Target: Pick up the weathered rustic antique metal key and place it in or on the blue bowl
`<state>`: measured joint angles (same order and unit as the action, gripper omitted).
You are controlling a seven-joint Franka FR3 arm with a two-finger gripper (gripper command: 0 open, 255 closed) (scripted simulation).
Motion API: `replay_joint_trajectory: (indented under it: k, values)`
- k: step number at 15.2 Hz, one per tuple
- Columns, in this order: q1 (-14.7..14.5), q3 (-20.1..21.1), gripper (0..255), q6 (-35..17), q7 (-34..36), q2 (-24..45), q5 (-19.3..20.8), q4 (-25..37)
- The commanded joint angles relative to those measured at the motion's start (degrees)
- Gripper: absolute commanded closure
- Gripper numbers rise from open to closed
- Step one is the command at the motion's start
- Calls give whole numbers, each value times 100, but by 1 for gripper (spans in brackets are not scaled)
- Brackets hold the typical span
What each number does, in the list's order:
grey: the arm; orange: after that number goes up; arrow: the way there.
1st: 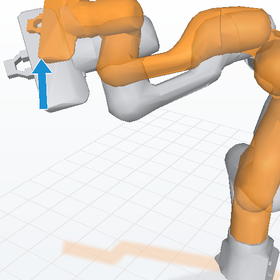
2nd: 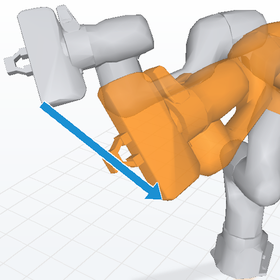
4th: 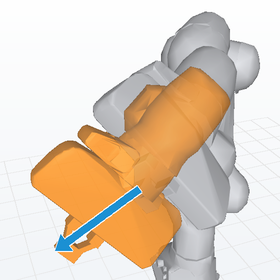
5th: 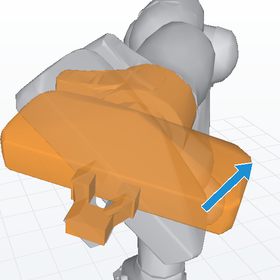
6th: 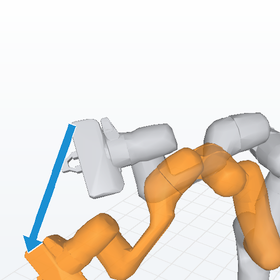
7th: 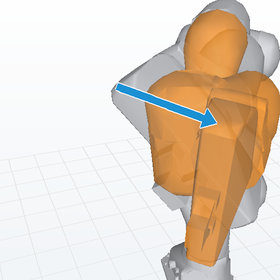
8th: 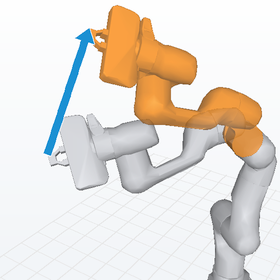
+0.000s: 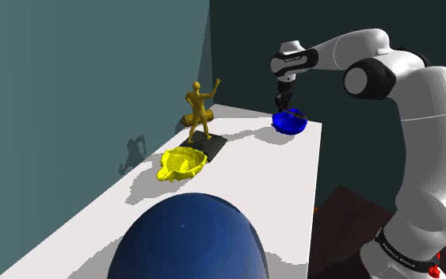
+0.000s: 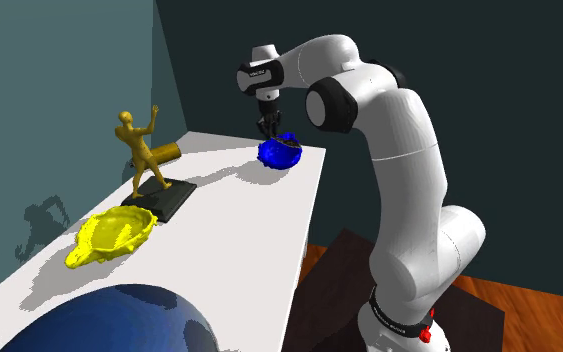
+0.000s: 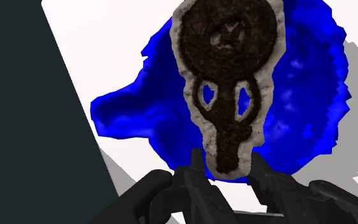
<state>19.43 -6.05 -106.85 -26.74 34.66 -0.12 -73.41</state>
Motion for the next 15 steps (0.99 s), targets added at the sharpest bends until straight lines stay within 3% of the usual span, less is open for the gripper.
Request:
replay_joint_trajectory:
  k: [1, 3, 4, 9, 13, 15]
  values:
    - [1, 0, 255, -7, -1, -1, 0, -8]
    - [1, 0, 255, -7, -1, -1, 0, -8]
    - [1, 0, 0, -7, -1, -1, 0, -8]
    - [1, 0, 0, -7, -1, -1, 0, -7]
    - [-1, -1, 0, 706, 1, -29, 2, 678]
    - [-1, -1, 0, 706, 1, -30, 2, 677]
